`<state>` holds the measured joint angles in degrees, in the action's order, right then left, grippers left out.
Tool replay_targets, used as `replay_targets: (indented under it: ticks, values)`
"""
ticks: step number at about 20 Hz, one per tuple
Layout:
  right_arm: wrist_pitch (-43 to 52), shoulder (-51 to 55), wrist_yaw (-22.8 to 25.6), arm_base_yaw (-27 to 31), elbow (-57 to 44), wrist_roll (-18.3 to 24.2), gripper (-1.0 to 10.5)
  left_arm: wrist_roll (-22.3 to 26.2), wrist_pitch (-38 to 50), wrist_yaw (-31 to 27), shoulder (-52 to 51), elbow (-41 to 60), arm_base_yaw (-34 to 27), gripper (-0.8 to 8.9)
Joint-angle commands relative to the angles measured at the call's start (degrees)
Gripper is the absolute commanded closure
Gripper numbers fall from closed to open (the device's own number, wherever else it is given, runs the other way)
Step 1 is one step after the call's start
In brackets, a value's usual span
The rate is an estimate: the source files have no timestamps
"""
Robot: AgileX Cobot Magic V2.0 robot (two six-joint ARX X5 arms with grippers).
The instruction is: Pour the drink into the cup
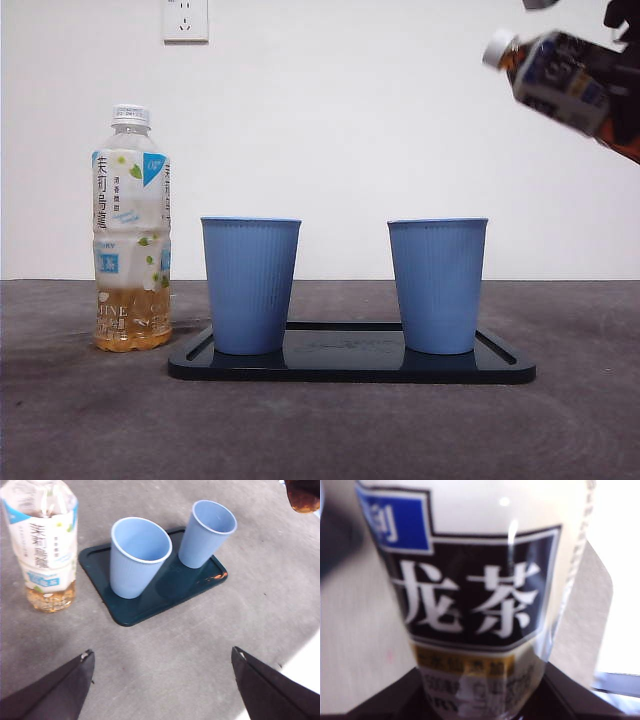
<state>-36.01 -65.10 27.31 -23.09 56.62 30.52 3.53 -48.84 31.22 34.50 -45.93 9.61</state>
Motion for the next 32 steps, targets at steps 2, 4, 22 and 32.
replay_targets:
  ticks: [2, 4, 22, 32]
  values:
    - [1.2, -1.99, 6.16, -2.95, 1.57, 5.51, 7.9, 0.48, 0.59, -0.17, 0.28, -1.27, 1.31, 3.71]
    - [1.18, -3.19, 9.31, -4.68, 1.57, 8.07, 7.9, 0.48, 0.57, -0.17, 0.28, -1.27, 1.99, 3.71]
    - [2.03, -9.29, 21.18, -9.79, 1.57, 24.26, 7.9, 0.46, 0.48, -0.17, 0.26, -1.27, 3.23, 3.71]
    - [3.39, -10.97, 22.32, -9.86, 1.57, 27.15, 7.9, 0.46, 0.48, -0.17, 0.26, -1.27, 3.23, 3.71]
